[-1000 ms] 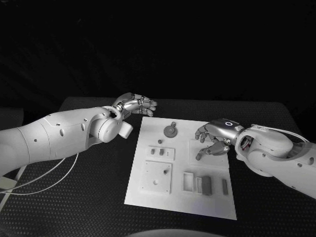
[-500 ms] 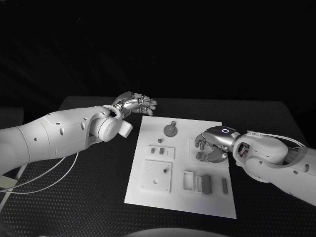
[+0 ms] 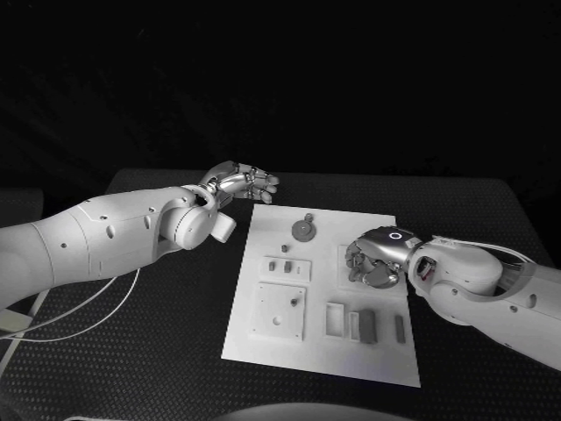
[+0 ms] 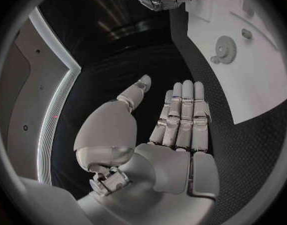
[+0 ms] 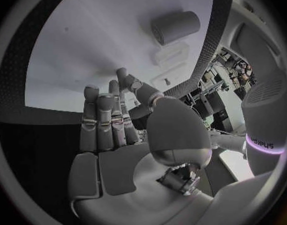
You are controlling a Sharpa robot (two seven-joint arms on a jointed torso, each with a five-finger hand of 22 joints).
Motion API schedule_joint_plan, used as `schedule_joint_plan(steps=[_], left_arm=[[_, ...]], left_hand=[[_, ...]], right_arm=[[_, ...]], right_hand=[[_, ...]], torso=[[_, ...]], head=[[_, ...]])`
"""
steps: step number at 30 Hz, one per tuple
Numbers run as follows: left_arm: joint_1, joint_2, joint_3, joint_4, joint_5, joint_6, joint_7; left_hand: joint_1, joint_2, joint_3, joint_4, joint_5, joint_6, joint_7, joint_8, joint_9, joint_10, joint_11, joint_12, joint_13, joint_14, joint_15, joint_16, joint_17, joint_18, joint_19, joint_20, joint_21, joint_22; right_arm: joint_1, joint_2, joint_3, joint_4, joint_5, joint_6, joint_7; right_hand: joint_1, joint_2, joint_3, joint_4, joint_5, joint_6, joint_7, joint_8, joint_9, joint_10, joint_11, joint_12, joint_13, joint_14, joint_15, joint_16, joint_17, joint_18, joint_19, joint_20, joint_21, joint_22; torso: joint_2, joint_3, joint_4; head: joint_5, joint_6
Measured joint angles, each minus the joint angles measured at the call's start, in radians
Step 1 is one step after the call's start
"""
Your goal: Assemble the parts on the task board
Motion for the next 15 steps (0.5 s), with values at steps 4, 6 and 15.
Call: schedule_joint_plan(steps=[4, 6, 15], left_arm=[[0.000, 0.000, 0.000, 0.000, 0.000, 0.000, 0.000], [0.000, 0.000, 0.000, 0.000, 0.000, 0.000, 0.000], [0.000, -0.001, 0.000, 0.000, 0.000, 0.002, -0.001]], left_hand=[[0.000, 0.000, 0.000, 0.000, 0.000, 0.000, 0.000, 0.000, 0.000, 0.000, 0.000, 0.000, 0.000, 0.000, 0.000, 0.000, 0.001, 0.000, 0.000, 0.000, 0.000, 0.000], [0.000, 0.000, 0.000, 0.000, 0.000, 0.000, 0.000, 0.000, 0.000, 0.000, 0.000, 0.000, 0.000, 0.000, 0.000, 0.000, 0.001, 0.000, 0.000, 0.000, 0.000, 0.000], [0.000, 0.000, 0.000, 0.000, 0.000, 0.000, 0.000, 0.000, 0.000, 0.000, 0.000, 0.000, 0.000, 0.000, 0.000, 0.000, 0.002, 0.000, 0.000, 0.000, 0.000, -0.001]], right_arm=[[-0.002, 0.004, -0.001, -0.003, -0.007, 0.001, 0.000], [-0.003, 0.008, -0.001, -0.004, -0.009, 0.001, 0.000], [-0.009, 0.016, -0.003, -0.012, -0.017, 0.001, 0.000]], right_hand=[[0.009, 0.009, -0.003, -0.003, 0.000, 0.014, -0.004, 0.006, 0.002, 0.009, -0.001, 0.004, 0.006, 0.003, -0.003, 0.000, 0.000, 0.004, 0.000, 0.000, 0.000, 0.000], [0.009, 0.009, -0.003, -0.003, 0.000, 0.015, -0.005, 0.007, 0.002, 0.015, -0.003, 0.004, 0.007, 0.003, -0.003, 0.000, 0.000, 0.004, 0.000, 0.000, 0.000, 0.000], [0.015, 0.015, -0.006, -0.005, 0.000, 0.023, -0.006, 0.006, 0.003, 0.020, -0.008, 0.004, 0.011, 0.007, -0.007, 0.000, 0.000, 0.004, 0.001, 0.002, 0.000, 0.000]], torso=[[0.000, -0.0007, -0.0002], [0.000, -0.0007, -0.0002], [0.000, 0.0000, -0.0004]], head=[[0.000, -0.002], [0.000, -0.002], [-0.004, -0.003]])
